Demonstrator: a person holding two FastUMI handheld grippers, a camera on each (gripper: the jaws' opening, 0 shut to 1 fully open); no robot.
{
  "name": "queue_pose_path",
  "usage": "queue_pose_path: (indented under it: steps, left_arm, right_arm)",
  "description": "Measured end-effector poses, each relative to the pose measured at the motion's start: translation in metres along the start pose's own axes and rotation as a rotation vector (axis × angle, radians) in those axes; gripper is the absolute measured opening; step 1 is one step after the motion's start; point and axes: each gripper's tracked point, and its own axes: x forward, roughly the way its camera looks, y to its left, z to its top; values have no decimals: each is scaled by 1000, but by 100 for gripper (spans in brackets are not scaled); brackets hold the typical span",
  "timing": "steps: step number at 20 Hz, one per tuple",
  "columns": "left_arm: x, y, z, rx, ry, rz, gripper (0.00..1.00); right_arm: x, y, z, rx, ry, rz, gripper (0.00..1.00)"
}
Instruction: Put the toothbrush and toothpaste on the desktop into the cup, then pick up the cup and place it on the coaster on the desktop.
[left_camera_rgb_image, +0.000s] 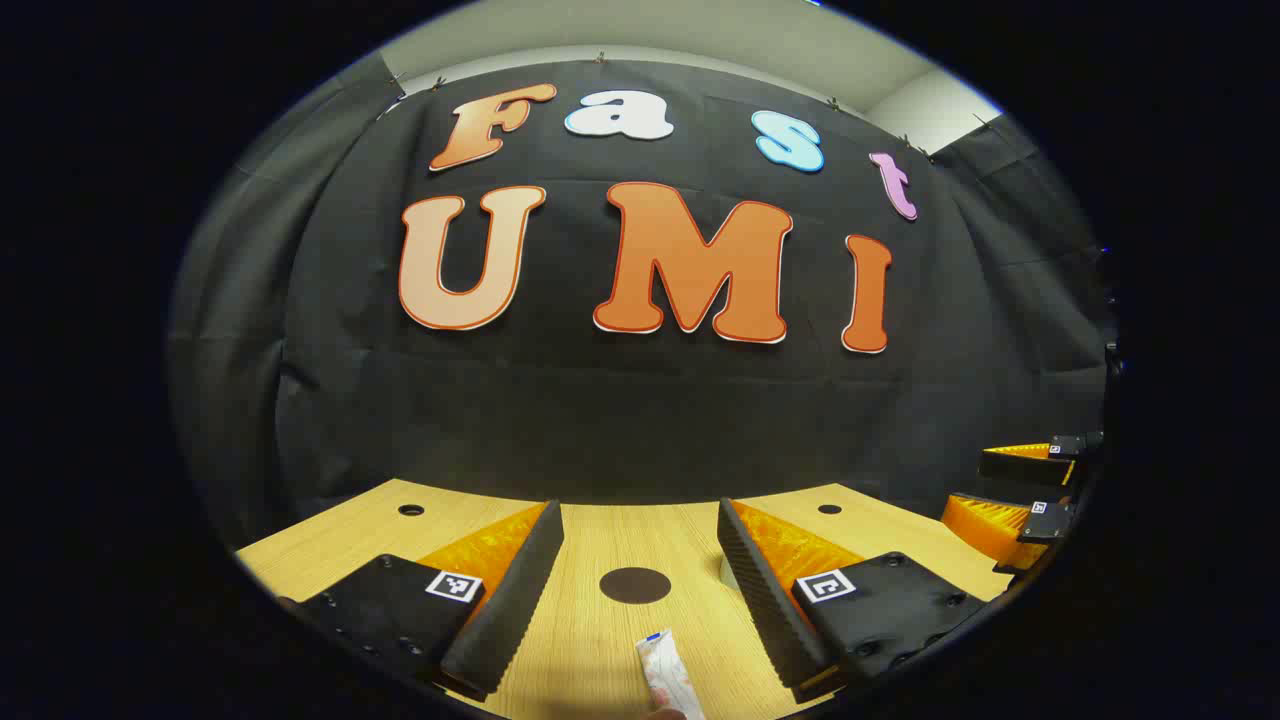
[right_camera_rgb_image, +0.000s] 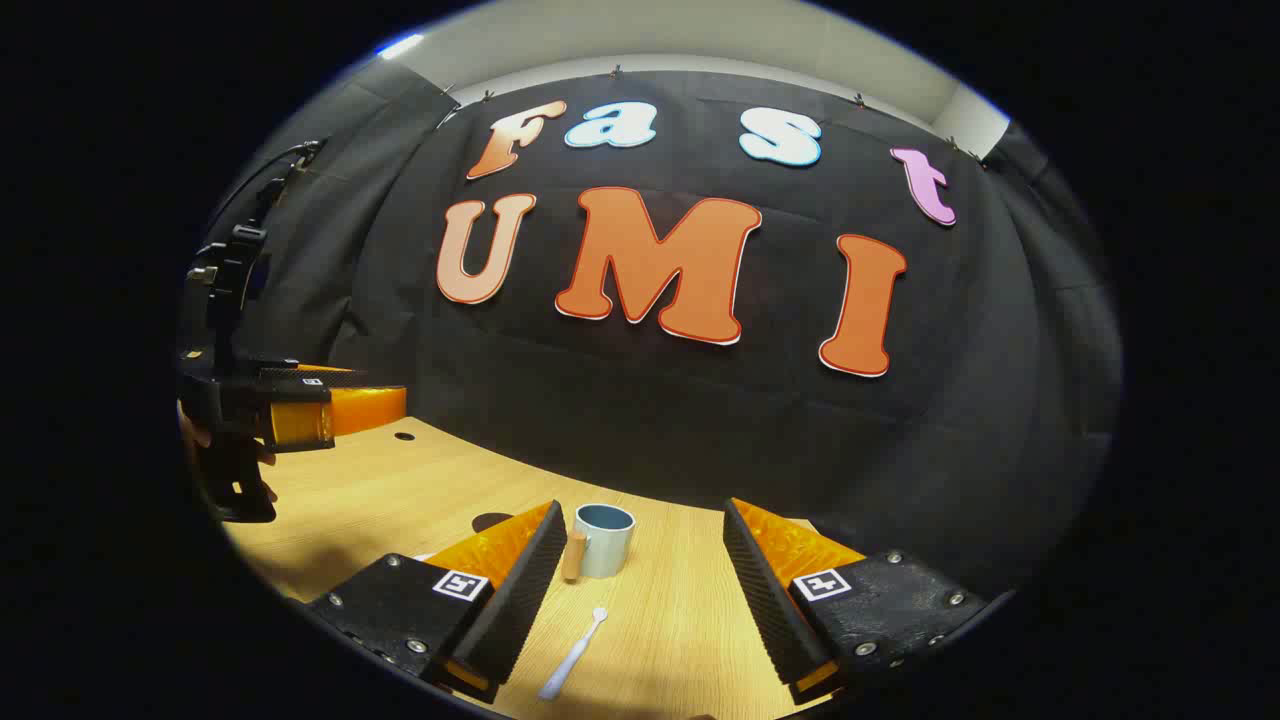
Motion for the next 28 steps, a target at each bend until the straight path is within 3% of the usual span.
queue_pose_path:
  steps: [19, 28]
  left_arm:
    - [-5, 4, 3, 4, 12, 4, 98]
    - [-14, -4, -22, 5, 186, -45, 98]
  right_arm:
    - [-7, 3, 3, 33, 9, 0, 95]
    - [-4, -7, 7, -12, 134, -1, 95]
